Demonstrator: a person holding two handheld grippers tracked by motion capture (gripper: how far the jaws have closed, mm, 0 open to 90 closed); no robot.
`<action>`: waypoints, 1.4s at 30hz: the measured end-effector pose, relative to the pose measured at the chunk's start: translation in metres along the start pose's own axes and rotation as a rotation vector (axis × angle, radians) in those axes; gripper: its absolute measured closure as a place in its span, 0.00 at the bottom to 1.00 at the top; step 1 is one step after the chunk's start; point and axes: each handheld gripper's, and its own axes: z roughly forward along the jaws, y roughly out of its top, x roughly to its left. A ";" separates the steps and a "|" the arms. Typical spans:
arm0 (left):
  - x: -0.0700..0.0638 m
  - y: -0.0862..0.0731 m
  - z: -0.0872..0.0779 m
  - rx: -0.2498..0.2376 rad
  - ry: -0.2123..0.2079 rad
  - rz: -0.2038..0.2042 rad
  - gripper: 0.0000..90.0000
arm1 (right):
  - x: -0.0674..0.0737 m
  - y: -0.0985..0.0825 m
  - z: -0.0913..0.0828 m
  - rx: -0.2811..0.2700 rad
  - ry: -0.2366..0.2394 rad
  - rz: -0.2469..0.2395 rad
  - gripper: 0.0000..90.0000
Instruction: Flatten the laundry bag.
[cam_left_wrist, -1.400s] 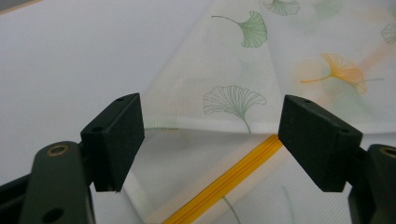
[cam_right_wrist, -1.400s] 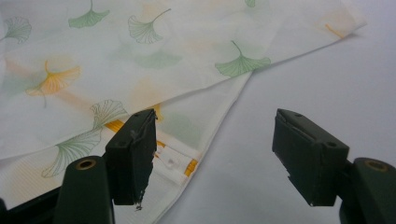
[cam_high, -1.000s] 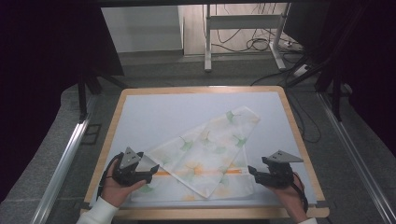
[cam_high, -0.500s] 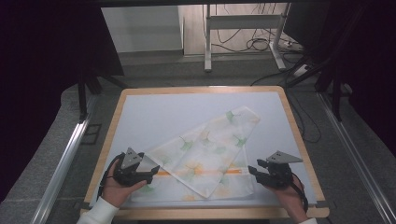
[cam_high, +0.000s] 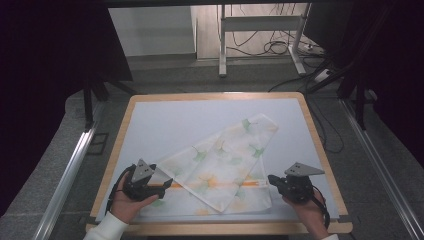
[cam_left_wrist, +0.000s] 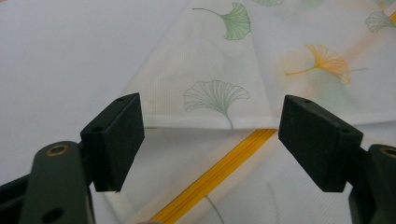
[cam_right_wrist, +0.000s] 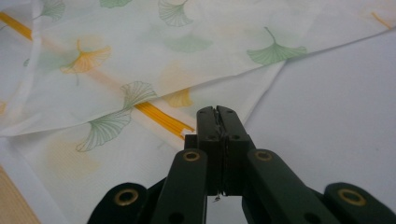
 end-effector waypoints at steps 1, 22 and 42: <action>-0.001 0.000 0.000 0.000 -0.004 0.000 0.25 | 0.000 0.000 0.000 0.000 0.000 0.000 0.98; -0.029 0.010 0.013 0.020 -0.064 0.077 0.25 | 0.020 0.000 0.011 0.060 0.080 -0.046 0.99; -0.064 0.018 0.028 0.009 -0.200 0.137 0.26 | 0.041 -0.004 0.035 0.165 0.134 -0.103 0.99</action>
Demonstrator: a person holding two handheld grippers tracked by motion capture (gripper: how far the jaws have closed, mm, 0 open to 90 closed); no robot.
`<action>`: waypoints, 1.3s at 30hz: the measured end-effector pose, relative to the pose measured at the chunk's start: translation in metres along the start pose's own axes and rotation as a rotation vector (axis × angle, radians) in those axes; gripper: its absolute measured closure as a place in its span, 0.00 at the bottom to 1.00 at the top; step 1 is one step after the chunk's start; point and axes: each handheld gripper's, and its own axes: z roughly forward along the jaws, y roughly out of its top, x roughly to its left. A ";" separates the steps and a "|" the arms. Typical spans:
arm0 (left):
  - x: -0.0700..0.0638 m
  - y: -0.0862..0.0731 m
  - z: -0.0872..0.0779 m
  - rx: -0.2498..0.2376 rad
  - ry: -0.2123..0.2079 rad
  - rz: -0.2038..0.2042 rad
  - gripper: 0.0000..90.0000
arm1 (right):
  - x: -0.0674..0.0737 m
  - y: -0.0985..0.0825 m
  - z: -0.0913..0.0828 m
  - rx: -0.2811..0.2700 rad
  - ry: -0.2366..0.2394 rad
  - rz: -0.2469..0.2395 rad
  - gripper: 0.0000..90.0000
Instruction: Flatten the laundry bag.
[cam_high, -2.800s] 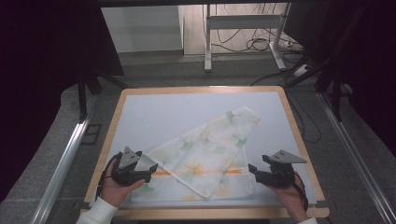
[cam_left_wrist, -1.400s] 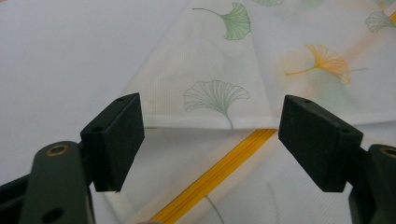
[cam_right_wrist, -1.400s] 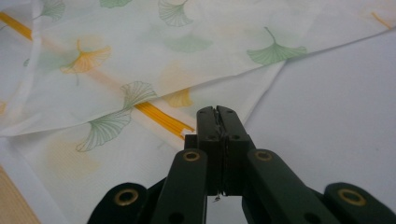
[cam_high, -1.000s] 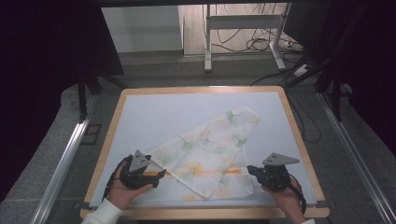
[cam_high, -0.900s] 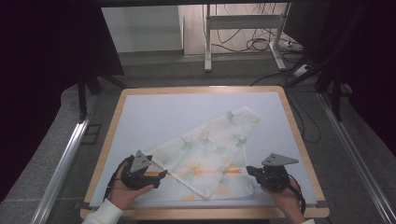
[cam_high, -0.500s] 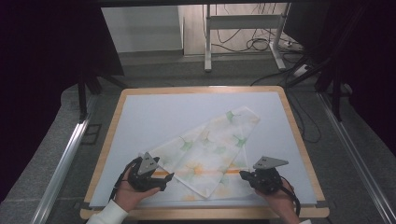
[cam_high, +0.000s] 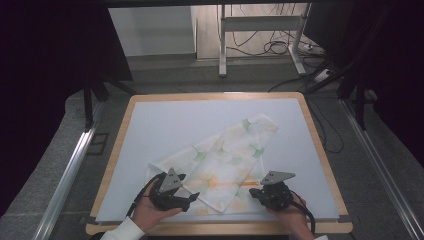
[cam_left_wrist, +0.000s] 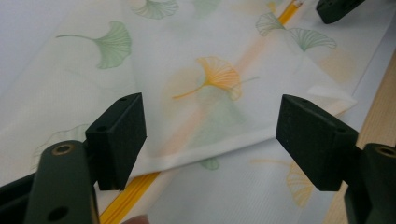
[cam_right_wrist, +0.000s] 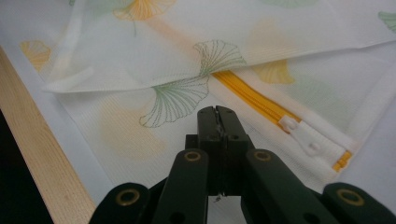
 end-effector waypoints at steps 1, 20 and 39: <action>-0.002 0.001 0.002 0.002 -0.002 0.008 0.26 | 0.000 0.000 0.001 0.009 0.002 0.001 0.99; -0.030 0.010 0.019 0.022 -0.078 0.069 0.30 | -0.001 0.000 0.007 0.032 0.007 -0.003 0.98; -0.054 0.012 0.037 0.069 -0.143 0.134 0.29 | -0.002 0.000 0.006 0.035 0.006 -0.009 0.98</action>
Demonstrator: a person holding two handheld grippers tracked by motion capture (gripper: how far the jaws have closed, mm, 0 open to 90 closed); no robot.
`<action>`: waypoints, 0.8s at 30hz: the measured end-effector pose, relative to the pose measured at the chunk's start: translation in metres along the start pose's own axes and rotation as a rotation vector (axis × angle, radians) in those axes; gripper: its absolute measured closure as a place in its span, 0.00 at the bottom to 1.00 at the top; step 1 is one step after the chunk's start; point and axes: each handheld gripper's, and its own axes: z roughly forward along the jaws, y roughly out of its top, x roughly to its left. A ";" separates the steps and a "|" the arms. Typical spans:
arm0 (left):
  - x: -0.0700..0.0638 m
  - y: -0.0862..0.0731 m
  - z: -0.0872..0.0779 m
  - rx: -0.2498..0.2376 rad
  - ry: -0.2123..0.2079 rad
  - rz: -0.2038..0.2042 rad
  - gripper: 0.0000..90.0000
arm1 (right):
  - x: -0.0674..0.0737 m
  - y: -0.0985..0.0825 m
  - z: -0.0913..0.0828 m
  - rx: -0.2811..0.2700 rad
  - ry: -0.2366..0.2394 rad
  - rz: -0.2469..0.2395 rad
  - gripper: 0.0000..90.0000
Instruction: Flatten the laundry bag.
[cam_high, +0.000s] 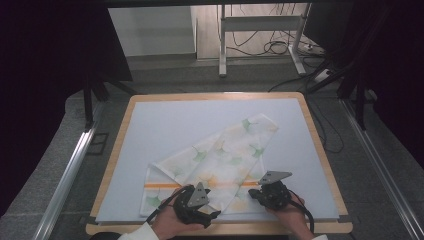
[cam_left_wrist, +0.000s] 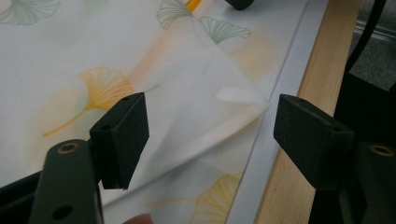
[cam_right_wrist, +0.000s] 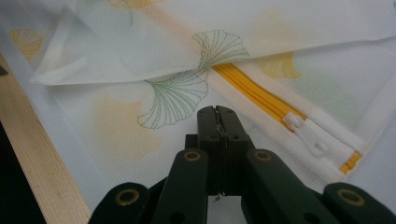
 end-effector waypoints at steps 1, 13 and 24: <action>-0.002 0.001 0.002 0.000 -0.003 0.001 0.29 | 0.000 0.000 0.000 0.000 0.001 0.000 0.98; -0.010 0.007 0.022 0.047 -0.018 0.028 0.30 | -0.001 0.000 -0.001 0.003 -0.002 -0.001 0.98; -0.001 0.006 0.023 0.064 -0.064 -0.029 0.55 | -0.001 -0.001 -0.001 0.003 -0.004 -0.006 0.98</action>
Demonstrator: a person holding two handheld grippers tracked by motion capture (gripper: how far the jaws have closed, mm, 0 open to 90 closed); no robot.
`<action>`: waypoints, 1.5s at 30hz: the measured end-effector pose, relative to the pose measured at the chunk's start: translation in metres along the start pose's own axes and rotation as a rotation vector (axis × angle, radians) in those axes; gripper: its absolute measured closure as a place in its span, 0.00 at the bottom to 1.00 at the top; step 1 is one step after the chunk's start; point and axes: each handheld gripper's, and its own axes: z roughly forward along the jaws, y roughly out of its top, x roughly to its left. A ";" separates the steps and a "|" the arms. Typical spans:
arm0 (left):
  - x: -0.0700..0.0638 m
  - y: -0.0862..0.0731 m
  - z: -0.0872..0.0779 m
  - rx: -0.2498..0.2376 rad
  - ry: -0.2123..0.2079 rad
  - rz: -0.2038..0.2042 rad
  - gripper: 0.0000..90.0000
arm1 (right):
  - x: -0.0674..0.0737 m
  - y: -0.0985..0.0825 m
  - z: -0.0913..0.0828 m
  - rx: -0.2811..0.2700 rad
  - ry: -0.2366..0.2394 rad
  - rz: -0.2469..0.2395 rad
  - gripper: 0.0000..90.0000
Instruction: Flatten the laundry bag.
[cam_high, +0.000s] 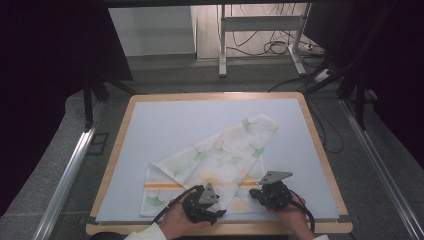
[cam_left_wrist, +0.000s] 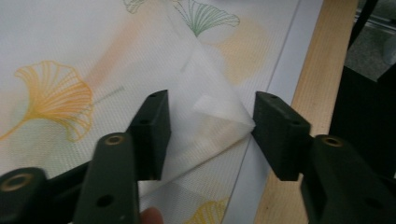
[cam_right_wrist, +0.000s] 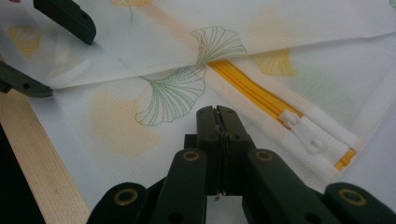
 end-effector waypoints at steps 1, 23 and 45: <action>0.000 0.000 0.000 0.001 -0.006 -0.002 0.55 | 0.000 0.000 0.000 0.000 0.000 0.000 0.98; 0.008 -0.002 -0.005 -0.010 0.029 -0.017 0.98 | 0.000 0.000 0.000 -0.001 0.001 -0.002 0.97; 0.027 0.004 -0.036 -0.105 0.116 -0.014 0.99 | -0.001 0.000 0.000 -0.002 -0.001 -0.005 0.96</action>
